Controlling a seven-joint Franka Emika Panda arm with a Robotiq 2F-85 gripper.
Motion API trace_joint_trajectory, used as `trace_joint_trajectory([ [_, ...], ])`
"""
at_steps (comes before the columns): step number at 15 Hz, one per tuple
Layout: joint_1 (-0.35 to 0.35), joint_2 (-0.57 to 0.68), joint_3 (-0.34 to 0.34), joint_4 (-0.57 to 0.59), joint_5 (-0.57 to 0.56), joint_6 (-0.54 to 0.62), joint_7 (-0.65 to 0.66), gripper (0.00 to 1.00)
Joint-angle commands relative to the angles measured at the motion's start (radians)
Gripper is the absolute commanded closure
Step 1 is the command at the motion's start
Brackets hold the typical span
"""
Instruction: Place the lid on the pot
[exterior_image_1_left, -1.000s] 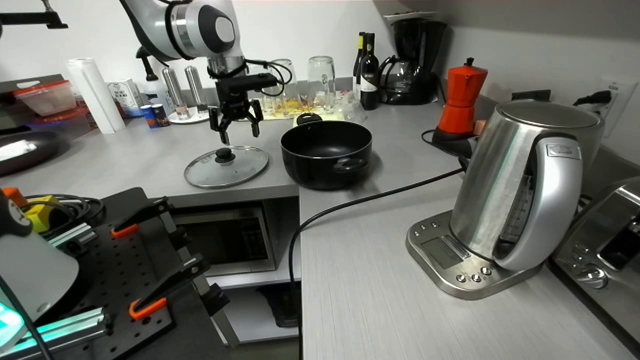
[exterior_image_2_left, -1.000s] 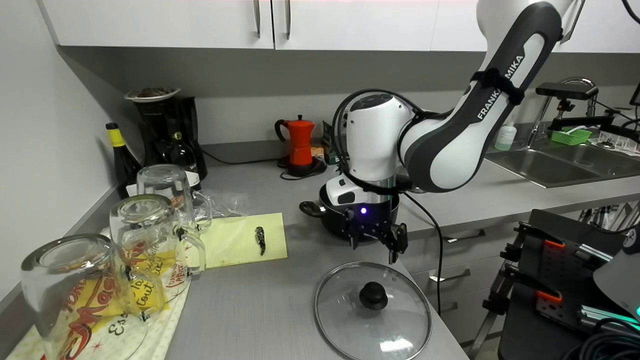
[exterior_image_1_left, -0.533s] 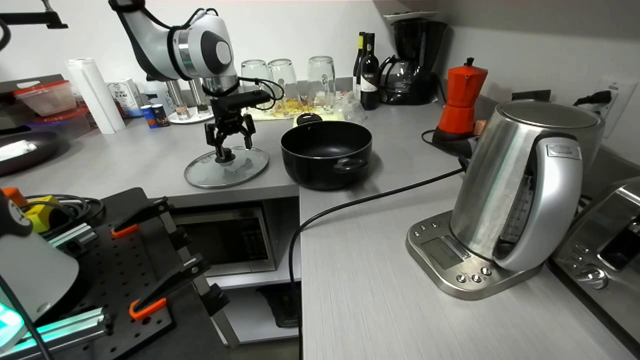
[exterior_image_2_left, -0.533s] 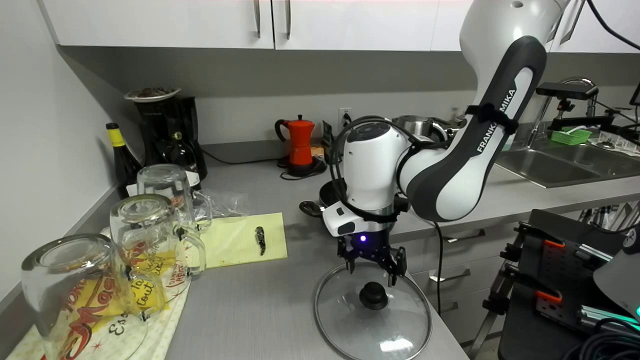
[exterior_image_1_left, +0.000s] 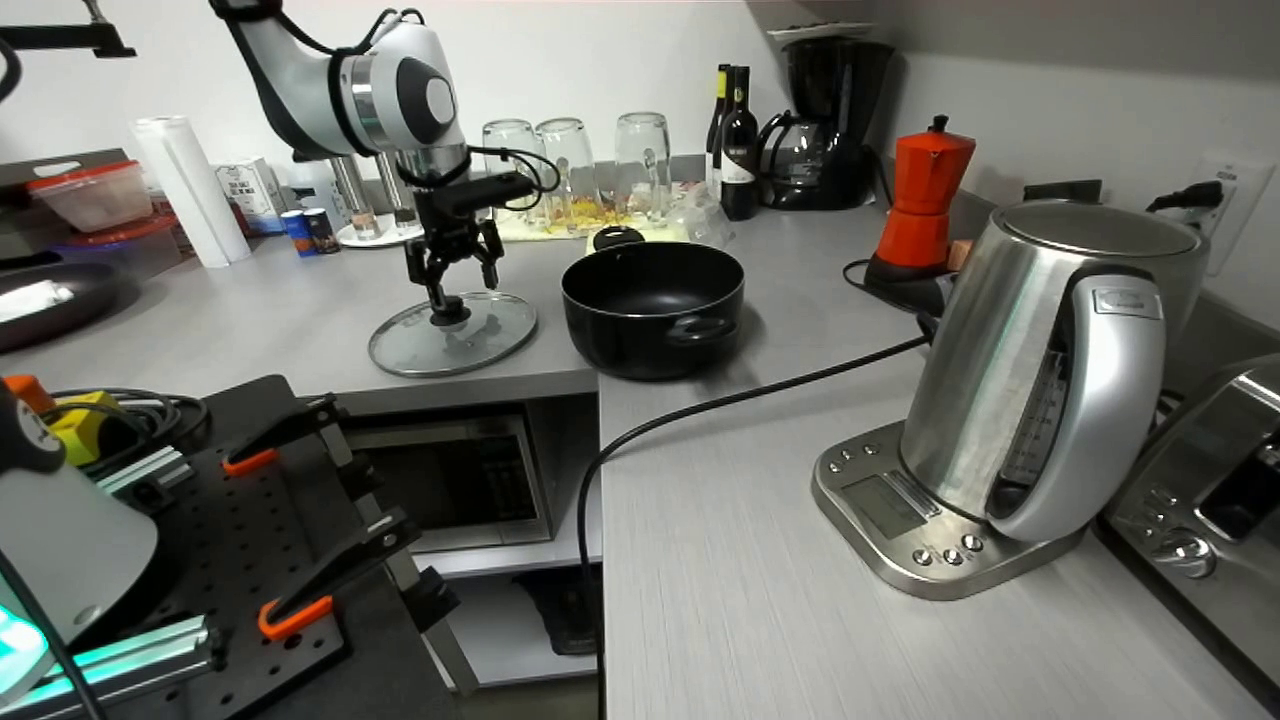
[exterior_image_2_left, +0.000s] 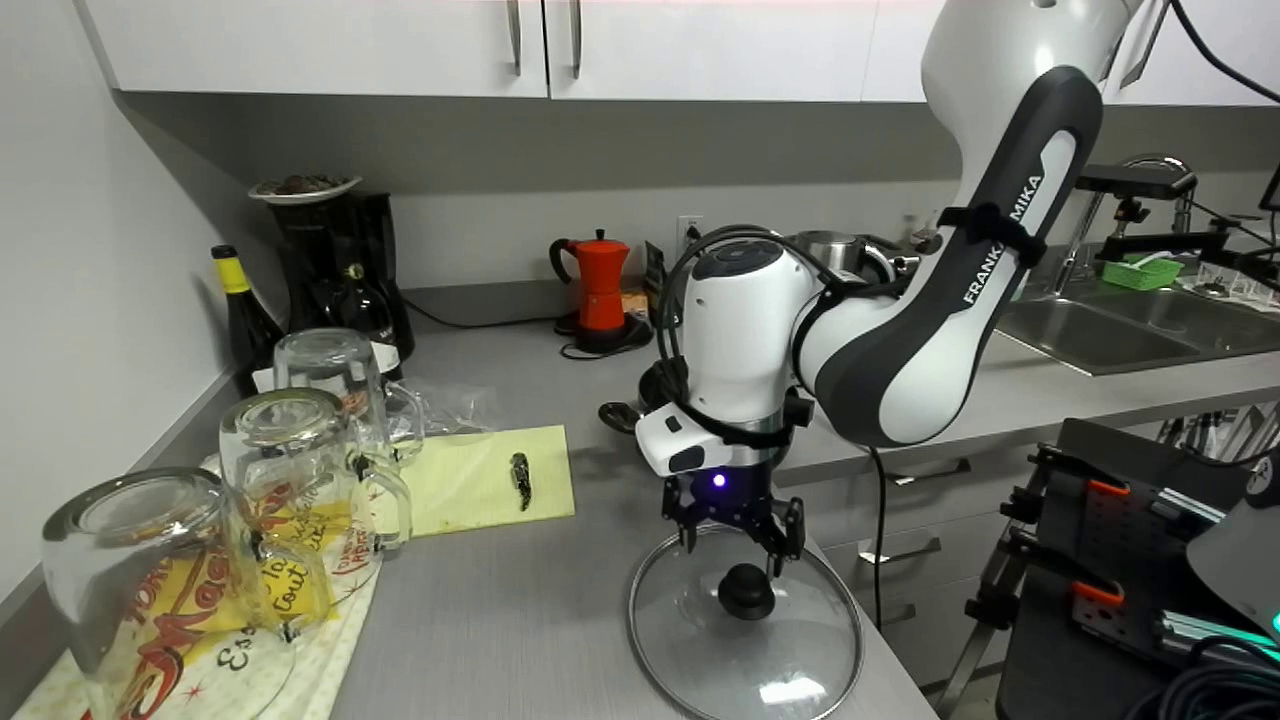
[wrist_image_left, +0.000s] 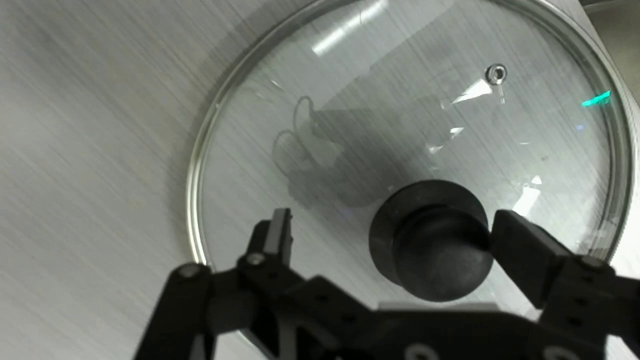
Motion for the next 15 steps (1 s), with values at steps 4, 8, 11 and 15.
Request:
trace_joint_trajectory([
  [4,-0.017,-0.005,0.027,-0.015,-0.002,0.014,-0.014,0.0],
  [8,-0.023,-0.005,0.033,-0.025,0.003,0.013,-0.015,0.0],
  [11,-0.036,-0.004,0.042,-0.029,0.012,0.012,-0.023,0.0],
  [15,-0.045,-0.005,0.052,-0.036,0.012,0.011,-0.029,0.33],
])
